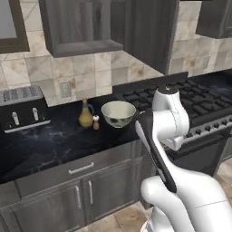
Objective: Retrieve the bottle and the shaker from the cabinet and place them next to the mixing bowl on the counter. Then add garlic from the fridge to the mixing bowl.
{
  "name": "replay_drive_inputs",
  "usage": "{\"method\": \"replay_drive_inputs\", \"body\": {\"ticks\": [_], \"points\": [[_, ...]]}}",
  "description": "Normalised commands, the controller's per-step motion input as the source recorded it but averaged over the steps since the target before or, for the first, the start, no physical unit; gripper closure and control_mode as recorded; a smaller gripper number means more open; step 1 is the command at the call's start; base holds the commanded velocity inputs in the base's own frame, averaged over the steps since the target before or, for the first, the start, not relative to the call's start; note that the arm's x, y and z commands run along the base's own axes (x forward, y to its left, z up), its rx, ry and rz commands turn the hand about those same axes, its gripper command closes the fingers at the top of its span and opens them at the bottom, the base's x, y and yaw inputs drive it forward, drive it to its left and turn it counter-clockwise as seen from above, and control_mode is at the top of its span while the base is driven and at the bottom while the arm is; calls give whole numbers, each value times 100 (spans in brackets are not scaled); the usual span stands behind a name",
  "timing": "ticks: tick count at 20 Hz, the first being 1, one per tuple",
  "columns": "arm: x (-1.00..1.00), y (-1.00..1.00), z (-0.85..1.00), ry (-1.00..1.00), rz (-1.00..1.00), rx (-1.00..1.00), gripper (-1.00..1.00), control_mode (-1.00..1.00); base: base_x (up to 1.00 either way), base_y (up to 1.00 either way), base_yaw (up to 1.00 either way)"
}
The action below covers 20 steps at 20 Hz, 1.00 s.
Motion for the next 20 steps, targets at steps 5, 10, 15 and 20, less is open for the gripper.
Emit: {"method": "replay_drive_inputs", "body": {"ticks": [5, 10, 15, 20], "points": [[0, 0, 0, 0, 0, 0, -100, 100, -29, 5, -43], [0, 0, 0, 0, 0, 0, -100, 100, -26, 6, -45], [0, 0, 0, 0, 0, 0, -100, 100, -43, 0, -56], [0, 0, 0, 0, 0, 0, -100, 100, -16, -5, -69]]}}
